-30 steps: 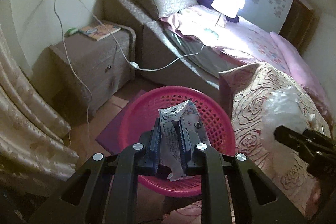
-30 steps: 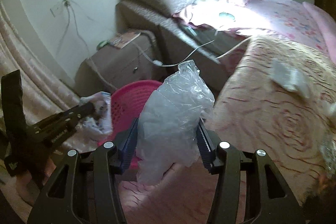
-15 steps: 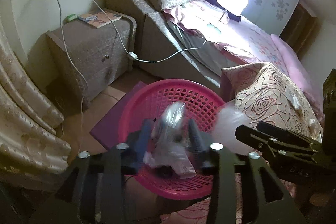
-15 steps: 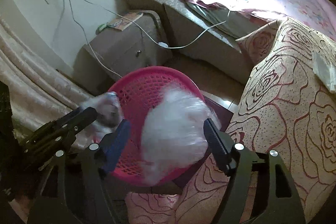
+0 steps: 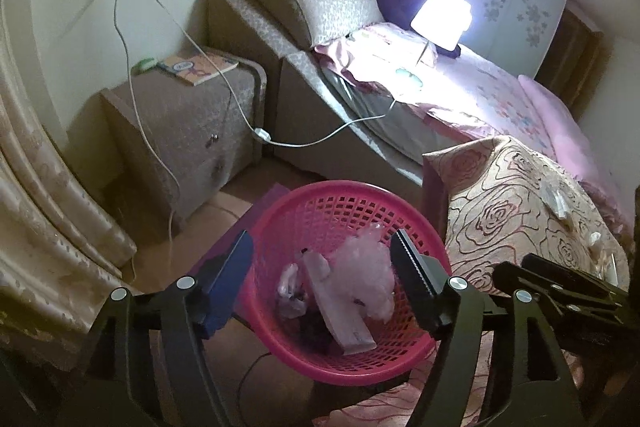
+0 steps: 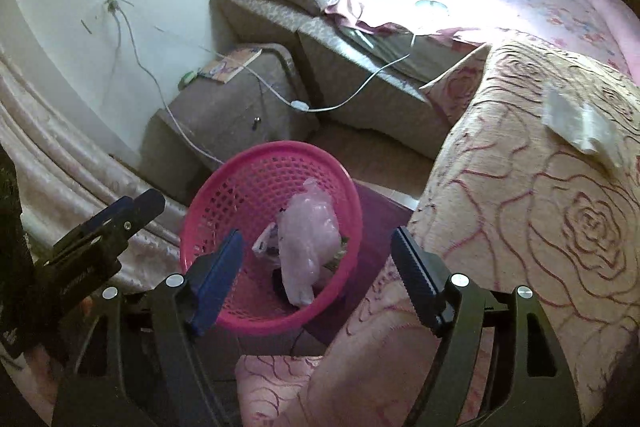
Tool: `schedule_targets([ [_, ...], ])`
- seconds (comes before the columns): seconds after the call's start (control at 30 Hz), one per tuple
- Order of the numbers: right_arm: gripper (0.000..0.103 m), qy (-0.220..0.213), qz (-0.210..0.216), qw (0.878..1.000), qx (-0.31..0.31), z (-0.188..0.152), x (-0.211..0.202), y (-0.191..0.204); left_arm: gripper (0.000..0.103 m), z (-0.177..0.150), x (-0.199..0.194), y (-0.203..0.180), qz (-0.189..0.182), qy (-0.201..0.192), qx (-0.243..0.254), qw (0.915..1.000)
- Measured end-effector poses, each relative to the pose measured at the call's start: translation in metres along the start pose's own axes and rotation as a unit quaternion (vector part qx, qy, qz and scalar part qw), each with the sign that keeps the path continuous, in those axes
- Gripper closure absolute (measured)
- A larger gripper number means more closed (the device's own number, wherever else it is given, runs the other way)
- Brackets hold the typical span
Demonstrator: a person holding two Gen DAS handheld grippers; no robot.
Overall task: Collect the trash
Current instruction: 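Move both open tools back over the trash on the bed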
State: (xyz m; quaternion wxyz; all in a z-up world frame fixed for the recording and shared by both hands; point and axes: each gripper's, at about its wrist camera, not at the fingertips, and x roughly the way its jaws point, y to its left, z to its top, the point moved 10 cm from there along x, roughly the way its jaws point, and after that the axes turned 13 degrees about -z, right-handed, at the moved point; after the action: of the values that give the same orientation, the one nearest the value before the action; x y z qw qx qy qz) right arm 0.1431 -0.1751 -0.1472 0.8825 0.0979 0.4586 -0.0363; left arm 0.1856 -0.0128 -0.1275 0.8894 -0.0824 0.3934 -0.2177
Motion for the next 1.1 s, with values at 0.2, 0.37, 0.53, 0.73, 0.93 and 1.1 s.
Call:
schedule_targets([
  [0.2,0.03,-0.027,-0.009,0.999,0.016,-0.005,-0.025,-0.02,0.033,0.002,-0.006,-0.015,-0.001,-0.008,0.013,0.9999],
  [0.37,0.03,-0.053,-0.025,0.998,0.021,-0.013,-0.048,-0.039,0.031,0.001,-0.011,-0.031,-0.004,-0.012,0.029,0.9995],
  [0.53,0.029,-0.074,-0.044,0.996,0.03,-0.022,-0.069,-0.062,0.029,-0.002,-0.013,-0.049,-0.011,-0.011,0.045,0.9988],
  [0.73,0.025,-0.091,-0.075,0.992,0.044,-0.035,-0.088,-0.098,0.028,-0.008,-0.014,-0.072,-0.023,-0.008,0.063,0.9977],
  [0.93,0.025,-0.106,-0.121,0.985,0.055,-0.052,-0.108,-0.141,0.028,-0.015,-0.013,-0.098,-0.035,-0.003,0.089,0.9954],
  [1.1,0.02,-0.114,-0.15,0.979,0.08,-0.07,-0.125,-0.181,0.025,-0.026,-0.005,-0.126,-0.05,0.011,0.114,0.9922],
])
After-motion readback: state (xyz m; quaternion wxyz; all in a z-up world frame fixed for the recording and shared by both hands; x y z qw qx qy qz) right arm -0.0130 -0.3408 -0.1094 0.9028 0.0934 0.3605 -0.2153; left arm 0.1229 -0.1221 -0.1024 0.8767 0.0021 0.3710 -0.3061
